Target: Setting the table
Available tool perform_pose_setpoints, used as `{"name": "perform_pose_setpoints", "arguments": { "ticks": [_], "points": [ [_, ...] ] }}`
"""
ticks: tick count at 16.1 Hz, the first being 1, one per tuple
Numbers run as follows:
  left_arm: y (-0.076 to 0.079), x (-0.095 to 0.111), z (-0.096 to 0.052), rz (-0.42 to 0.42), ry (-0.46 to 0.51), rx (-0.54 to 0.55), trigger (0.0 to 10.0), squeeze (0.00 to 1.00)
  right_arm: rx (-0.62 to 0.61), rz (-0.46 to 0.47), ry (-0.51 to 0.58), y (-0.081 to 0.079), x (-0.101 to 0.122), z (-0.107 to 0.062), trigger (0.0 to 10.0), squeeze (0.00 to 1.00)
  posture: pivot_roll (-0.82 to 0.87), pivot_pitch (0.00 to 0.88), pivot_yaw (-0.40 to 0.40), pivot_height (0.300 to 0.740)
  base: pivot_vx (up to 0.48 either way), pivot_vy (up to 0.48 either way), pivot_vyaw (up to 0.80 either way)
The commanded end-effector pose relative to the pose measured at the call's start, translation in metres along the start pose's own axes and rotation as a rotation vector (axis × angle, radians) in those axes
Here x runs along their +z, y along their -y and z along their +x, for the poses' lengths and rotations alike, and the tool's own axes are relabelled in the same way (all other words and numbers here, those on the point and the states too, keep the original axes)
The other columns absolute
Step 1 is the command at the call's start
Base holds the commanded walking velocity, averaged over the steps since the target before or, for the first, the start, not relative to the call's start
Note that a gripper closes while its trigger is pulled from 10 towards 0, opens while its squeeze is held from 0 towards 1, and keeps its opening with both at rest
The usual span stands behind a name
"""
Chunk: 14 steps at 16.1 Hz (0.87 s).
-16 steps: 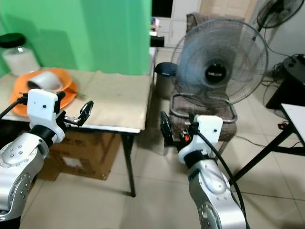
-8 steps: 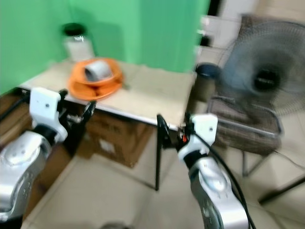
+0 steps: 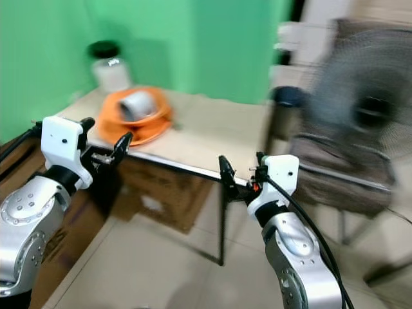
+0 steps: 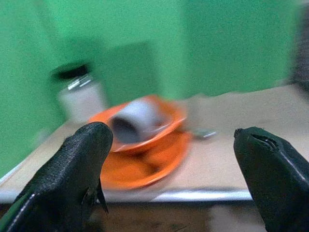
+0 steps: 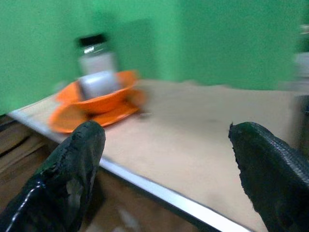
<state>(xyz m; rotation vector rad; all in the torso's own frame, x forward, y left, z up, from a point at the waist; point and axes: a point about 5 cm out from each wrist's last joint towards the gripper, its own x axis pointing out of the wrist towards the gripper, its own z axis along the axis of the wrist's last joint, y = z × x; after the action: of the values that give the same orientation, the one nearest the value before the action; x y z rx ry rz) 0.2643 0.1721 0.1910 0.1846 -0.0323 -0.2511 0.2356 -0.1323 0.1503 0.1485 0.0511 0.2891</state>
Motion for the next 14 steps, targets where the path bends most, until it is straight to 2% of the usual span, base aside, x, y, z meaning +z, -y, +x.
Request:
{"name": "perform_pose_setpoints", "arguments": {
  "ticks": [1, 4, 11, 12, 13, 14],
  "points": [
    [-0.0044, -0.0003, -0.0008, 0.001, -0.007, 0.014, 10.0, 0.0, 0.036, -0.005, 0.009, -0.006, 0.0025, 0.0041, 10.0, 1.0, 0.1, 0.0, 0.009, 0.74, 0.281, 0.0, 0.8],
    [-0.0045, 0.0001, -0.0011, 0.0, -0.006, 0.013, 10.0, 0.0, 0.044, -0.017, 0.012, -0.0066, 0.0035, 0.006, 10.0, 1.0, 0.1, 0.0, 0.009, 0.74, 0.307, 0.0, 0.8],
    [-0.0023, -0.0017, -0.0001, 0.005, -0.018, -0.029, 10.0, 0.0, 0.002, -0.046, 0.025, -0.004, 0.0076, 0.0101, 10.0, 1.0, 0.09, 0.0, 0.019, 0.74, 0.316, 0.0, 0.0],
    [-0.0022, -0.0019, 0.0002, 0.006, -0.019, -0.034, 10.0, 0.0, 0.0, -0.045, 0.028, -0.0039, 0.0089, 0.0114, 10.0, 0.62, 0.09, 0.0, 0.019, 0.74, 0.334, 0.0, 0.0],
    [-0.0023, -0.0019, 0.0002, 0.005, -0.019, -0.035, 10.0, 0.0, 0.001, -0.05, 0.028, -0.0039, 0.009, 0.0115, 10.0, 0.62, 0.09, 0.0, 0.019, 0.74, 0.334, 0.0, 0.0],
    [-0.002, -0.002, 0.0006, 0.0, -0.018, -0.041, 10.0, 0.0, 0.001, -0.061, 0.028, -0.0047, 0.0092, 0.013, 10.0, 0.0, 0.09, 0.0, 0.017, 0.74, 0.352, 0.0, 0.0]
  ]
}}
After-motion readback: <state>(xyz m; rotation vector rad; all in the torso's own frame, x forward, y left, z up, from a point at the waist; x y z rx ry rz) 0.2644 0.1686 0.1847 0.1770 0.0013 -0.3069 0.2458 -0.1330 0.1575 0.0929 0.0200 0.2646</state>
